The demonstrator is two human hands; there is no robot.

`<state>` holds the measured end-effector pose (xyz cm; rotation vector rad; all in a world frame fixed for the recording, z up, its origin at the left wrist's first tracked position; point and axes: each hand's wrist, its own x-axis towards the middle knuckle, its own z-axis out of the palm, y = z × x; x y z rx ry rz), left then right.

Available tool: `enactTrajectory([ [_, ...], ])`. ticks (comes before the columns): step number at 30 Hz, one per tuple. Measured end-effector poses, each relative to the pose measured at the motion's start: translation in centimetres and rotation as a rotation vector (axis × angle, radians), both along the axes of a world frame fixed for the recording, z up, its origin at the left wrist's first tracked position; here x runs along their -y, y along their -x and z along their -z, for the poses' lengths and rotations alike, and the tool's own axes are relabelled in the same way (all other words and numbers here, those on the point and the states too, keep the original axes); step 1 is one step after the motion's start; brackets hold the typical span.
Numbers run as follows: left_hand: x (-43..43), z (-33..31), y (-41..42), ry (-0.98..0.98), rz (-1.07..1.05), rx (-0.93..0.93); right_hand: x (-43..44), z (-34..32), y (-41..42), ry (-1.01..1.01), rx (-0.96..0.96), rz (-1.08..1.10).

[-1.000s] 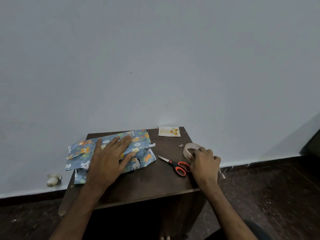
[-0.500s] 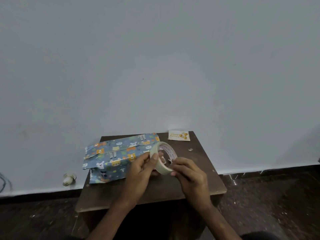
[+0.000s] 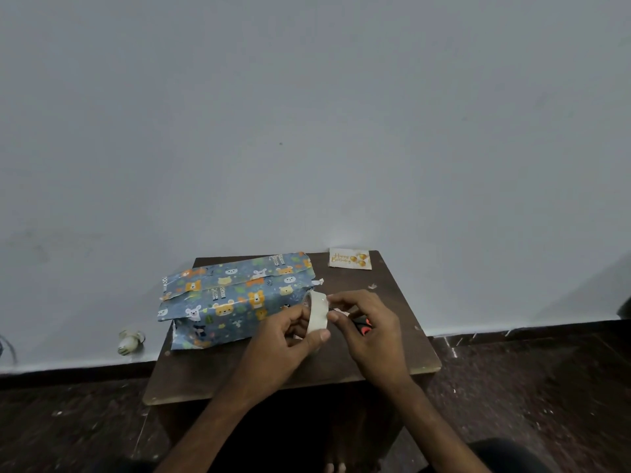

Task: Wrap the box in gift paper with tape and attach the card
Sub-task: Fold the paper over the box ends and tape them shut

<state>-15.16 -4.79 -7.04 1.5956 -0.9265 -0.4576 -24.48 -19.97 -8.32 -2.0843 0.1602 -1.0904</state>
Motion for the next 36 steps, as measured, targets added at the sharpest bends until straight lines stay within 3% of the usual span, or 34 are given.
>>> enactTrajectory([
  [6, 0.0, 0.6, -0.3, -0.081, -0.037, 0.180, -0.1, 0.0, -0.3, 0.002, -0.037, 0.077],
  [10, -0.7, 0.7, -0.9, -0.307, -0.017, 0.481, 1.0, 0.2, -0.1, -0.040, -0.334, 0.039],
  [12, -1.1, 0.6, -1.1, -0.482, 0.050, 0.527, 1.9, 0.3, 0.1, -0.054, -0.523, -0.013],
  [14, -1.2, 0.6, -1.0, -0.587, 0.094, 0.518, 2.3, 0.4, 0.3, -0.104, -0.604, -0.076],
  [17, -0.6, 0.9, -0.5, -0.641, 0.081, 0.525, 2.2, 0.4, 0.2, -0.170, -0.569, -0.168],
  [24, 0.7, 1.3, -1.0, -0.548, 0.055, 0.378, 2.1, 0.1, -0.3, -0.186, -0.486, -0.207],
  [30, 1.2, 1.5, -0.6, -0.473, -0.050, 0.386, 2.8, -0.3, -0.9, -0.084, -0.504, -0.172],
  [36, 1.3, 1.6, -0.7, -0.358, -0.079, 0.227, 3.6, -1.4, -0.6, -0.217, -0.517, -0.254],
])
